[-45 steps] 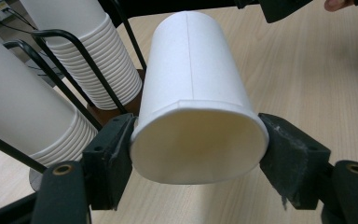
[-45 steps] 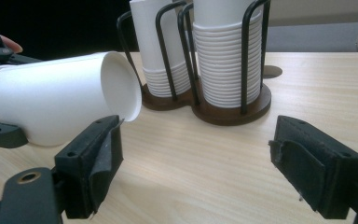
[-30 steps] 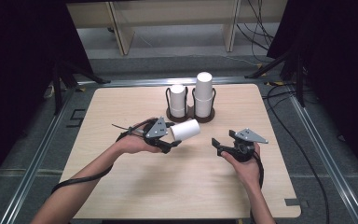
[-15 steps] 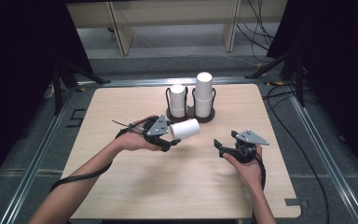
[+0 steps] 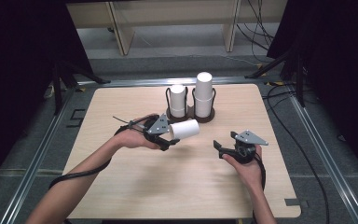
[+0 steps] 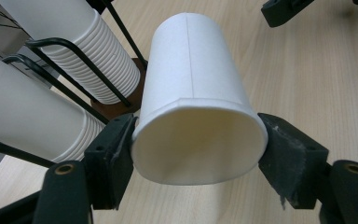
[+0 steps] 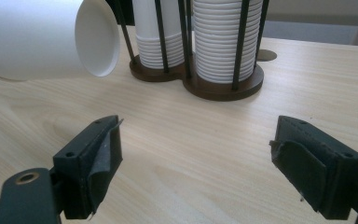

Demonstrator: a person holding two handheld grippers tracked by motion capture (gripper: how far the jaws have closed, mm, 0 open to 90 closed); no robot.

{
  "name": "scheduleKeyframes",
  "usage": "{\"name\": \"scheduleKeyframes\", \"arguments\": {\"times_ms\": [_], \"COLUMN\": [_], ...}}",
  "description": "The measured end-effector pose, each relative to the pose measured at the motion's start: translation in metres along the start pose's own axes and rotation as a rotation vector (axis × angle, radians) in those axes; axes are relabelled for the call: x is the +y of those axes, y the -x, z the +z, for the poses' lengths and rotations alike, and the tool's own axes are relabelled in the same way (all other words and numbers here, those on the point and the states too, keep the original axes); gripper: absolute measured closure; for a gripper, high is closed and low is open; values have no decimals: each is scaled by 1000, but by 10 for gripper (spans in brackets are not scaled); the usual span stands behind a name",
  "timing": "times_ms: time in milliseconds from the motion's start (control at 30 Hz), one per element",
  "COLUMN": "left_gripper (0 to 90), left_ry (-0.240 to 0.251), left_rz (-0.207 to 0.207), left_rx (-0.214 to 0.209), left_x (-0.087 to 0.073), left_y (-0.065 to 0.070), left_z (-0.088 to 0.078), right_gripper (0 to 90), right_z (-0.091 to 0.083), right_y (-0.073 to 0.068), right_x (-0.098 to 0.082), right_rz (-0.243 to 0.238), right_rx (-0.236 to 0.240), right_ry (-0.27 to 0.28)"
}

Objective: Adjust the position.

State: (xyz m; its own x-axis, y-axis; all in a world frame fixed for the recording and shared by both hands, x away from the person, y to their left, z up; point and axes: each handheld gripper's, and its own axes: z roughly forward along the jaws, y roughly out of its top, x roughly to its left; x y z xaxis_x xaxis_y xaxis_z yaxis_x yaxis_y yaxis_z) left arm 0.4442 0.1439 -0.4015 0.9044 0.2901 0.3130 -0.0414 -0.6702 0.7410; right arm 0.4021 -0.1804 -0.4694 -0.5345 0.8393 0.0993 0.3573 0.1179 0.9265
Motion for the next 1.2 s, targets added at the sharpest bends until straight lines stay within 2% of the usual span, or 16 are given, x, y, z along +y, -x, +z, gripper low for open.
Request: {"name": "scheduleKeyframes", "arguments": {"times_ms": [67,200,233,267,367,400,500,633,767,867,933,967,1033,1067,1133,1200], "left_gripper": [303,303,303,303,303,303,303,305,306,306,306,307,307,307,308,309], "left_ry": [-15,-23,-25,-39,-49,-53,-62,-77,-103,-121,-142,-150,-162,-165,-168,-187], "left_rz": [0,-5,-7,12,27,30,32,44,67,75,89,93,102,104,106,111], "left_rx": [-19,-24,-22,-31,-35,-31,-35,-43,-56,-66,-73,-78,-83,-83,-82,-97], "left_x": [1,3,2,3,2,2,3,6,9,10,11,12,13,13,13,14], "left_y": [-1,-1,-1,-2,-2,-2,-3,-3,-4,-4,-4,-5,-5,-5,-6,-7], "left_z": [-1,-2,-2,-3,-2,-1,-1,-2,-4,-5,-5,-6,-6,-6,-6,-7], "right_gripper": [165,165,165,165,165,165,165,165,181,196,203,203,203,203,203,203], "right_z": [0,0,0,0,1,1,1,0,1,0,1,2,1,1,2,2], "right_y": [-1,0,-1,-1,-1,-2,-3,-2,-5,-5,-7,-7,-7,-7,-9,-7], "right_x": [0,0,0,0,0,-1,-1,0,1,2,1,2,2,3,2,2], "right_rz": [5,-9,7,5,3,31,32,-20,2,-30,-20,-52,-78,-84,-47,-79], "right_rx": [-4,-7,7,5,8,20,18,0,36,37,58,55,57,63,76,61], "right_ry": [3,-4,-3,1,-1,-7,-5,-8,-13,-30,-33,-27,-40,-39,-52,-40]}}
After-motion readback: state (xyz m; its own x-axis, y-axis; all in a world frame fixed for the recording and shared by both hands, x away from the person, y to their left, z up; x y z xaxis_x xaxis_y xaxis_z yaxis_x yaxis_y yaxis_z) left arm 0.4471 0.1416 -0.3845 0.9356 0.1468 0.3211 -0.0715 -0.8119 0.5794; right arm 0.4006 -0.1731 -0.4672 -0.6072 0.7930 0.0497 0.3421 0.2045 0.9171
